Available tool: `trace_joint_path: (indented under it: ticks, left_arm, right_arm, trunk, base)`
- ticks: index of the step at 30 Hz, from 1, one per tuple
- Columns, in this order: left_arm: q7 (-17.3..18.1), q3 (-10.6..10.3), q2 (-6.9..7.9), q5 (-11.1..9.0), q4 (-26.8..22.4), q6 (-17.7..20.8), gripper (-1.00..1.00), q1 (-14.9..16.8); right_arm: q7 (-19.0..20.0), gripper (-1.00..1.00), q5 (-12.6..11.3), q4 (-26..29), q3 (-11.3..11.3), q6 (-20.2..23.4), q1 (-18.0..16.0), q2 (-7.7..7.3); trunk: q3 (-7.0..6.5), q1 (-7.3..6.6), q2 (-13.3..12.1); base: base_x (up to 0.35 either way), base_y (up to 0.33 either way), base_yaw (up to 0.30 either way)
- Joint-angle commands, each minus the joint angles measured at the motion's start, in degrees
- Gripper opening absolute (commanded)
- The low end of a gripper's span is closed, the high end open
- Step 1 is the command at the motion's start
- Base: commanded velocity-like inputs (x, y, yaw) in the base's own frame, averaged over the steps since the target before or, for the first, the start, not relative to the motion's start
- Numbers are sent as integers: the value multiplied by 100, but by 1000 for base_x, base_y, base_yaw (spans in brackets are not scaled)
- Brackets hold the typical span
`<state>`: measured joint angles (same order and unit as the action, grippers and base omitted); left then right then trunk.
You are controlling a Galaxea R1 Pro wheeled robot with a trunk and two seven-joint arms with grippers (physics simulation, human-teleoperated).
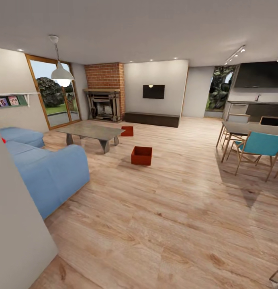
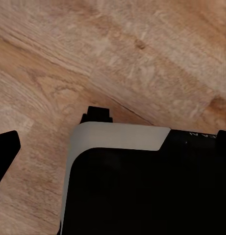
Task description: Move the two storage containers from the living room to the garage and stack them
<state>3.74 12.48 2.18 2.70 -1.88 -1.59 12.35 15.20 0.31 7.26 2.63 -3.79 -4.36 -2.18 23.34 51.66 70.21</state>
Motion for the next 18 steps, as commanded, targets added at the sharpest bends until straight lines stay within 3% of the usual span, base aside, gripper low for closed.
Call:
trace_joint_path:
  ticks: [1, 18]
  left_arm:
    - [22, 44, 1, 28, 5, -17, 100, 4]
    - [22, 44, 1, 28, 3, -17, 100, 4]
  right_arm:
    - [27, 100, 4, -6, 27, -16, -5, -1]
    - [27, 100, 4, -6, 27, -16, -4, -1]
  trunk:
    - [6, 4, 3]
    - [6, 4, 3]
  base:
    - [346, 99, 0]
    - [346, 99, 0]
